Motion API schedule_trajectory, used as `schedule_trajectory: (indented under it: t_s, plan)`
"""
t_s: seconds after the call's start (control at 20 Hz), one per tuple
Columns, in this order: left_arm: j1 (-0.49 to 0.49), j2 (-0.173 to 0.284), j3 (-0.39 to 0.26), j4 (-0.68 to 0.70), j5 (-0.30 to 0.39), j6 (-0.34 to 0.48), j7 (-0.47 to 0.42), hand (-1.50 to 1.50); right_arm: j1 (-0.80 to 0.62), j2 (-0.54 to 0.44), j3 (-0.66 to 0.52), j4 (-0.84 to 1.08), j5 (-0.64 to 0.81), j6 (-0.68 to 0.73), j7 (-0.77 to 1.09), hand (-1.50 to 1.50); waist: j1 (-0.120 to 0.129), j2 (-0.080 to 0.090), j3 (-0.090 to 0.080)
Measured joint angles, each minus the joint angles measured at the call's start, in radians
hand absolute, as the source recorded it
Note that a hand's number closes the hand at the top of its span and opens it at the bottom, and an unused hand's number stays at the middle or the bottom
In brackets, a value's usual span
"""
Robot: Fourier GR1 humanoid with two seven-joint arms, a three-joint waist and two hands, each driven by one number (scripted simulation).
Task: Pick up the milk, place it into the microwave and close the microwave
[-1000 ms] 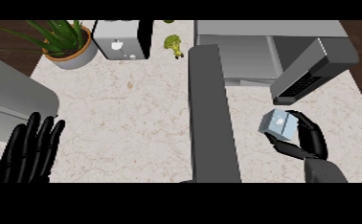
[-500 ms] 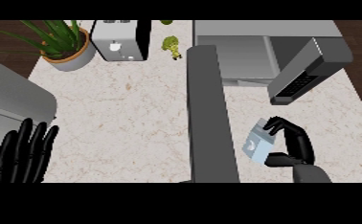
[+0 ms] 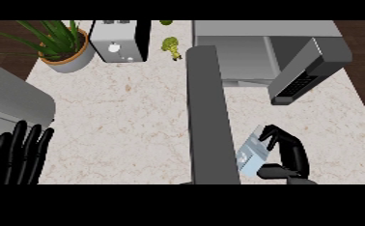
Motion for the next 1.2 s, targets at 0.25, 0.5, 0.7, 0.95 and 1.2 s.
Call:
schedule_trajectory:
  t_s: [0.25, 0.5, 0.7, 0.95, 1.2]
  plan:
    - [0.019, 0.0, 0.018, 0.009, 0.008, -0.008, -0.019, -1.5, 0.046, 0.054, 0.065, -0.179, 0.004, -0.065, 0.101, 1.5, 0.001, 0.003, 0.004]
    - [-0.009, 0.013, 0.069, 0.03, 0.056, -0.026, -0.007, -1.5, -0.048, 0.073, 0.131, -0.2, 0.021, -0.186, 0.204, 1.5, 0.005, 0.006, 0.006]
    - [-0.018, 0.021, 0.084, 0.022, 0.067, -0.03, 0.017, -1.5, -0.173, 0.073, 0.115, -0.132, 0.063, -0.283, 0.287, 1.5, 0.009, 0.008, 0.006]
    - [-0.026, 0.021, 0.093, 0.049, 0.068, -0.043, 0.004, -1.5, -0.338, 0.05, 0.084, 0.002, 0.105, -0.386, 0.373, 1.5, 0.011, 0.009, 0.005]
    - [-0.03, 0.033, 0.122, 0.063, 0.098, -0.069, -0.008, -1.5, -0.529, 0.013, 0.015, 0.212, 0.124, -0.448, 0.393, 1.5, 0.025, 0.014, 0.006]
